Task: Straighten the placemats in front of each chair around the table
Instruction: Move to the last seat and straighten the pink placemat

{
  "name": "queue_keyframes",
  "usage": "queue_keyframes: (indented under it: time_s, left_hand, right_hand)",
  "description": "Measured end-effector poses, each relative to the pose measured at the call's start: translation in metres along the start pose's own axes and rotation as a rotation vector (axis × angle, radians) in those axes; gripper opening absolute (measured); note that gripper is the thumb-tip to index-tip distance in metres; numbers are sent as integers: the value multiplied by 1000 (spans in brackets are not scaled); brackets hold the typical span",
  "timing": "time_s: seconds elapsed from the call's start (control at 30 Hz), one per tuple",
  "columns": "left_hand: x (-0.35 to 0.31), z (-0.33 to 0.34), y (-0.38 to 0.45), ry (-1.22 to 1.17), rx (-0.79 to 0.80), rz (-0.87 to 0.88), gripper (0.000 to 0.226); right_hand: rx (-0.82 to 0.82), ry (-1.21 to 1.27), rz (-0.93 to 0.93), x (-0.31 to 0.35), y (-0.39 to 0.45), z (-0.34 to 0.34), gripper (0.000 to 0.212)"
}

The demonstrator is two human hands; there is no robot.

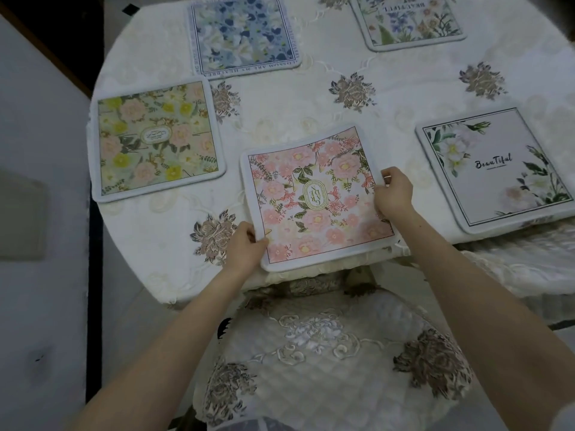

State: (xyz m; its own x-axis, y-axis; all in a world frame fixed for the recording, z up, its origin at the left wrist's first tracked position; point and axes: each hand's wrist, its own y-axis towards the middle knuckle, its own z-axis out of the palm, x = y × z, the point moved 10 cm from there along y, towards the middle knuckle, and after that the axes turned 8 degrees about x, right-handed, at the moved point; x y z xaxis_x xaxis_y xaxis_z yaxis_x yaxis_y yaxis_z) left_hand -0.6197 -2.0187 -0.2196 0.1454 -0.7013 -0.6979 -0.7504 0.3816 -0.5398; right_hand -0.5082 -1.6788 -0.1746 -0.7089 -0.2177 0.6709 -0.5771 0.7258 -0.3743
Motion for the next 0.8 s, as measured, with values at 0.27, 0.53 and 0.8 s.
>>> queue_keyframes:
  time_s: [0.27, 0.53, 0.8]
  left_hand:
    - [9, 7, -4, 94, 6, -13, 16]
    - [-2, -3, 4, 253, -10, 30, 17]
    - [-7, -3, 4, 362, -23, 49, 27]
  right_hand:
    - [39, -21, 54, -21, 4, 13, 22]
    - [81, -108, 60, -25, 6, 19, 23]
    - [22, -484, -74, -7, -5, 22, 26]
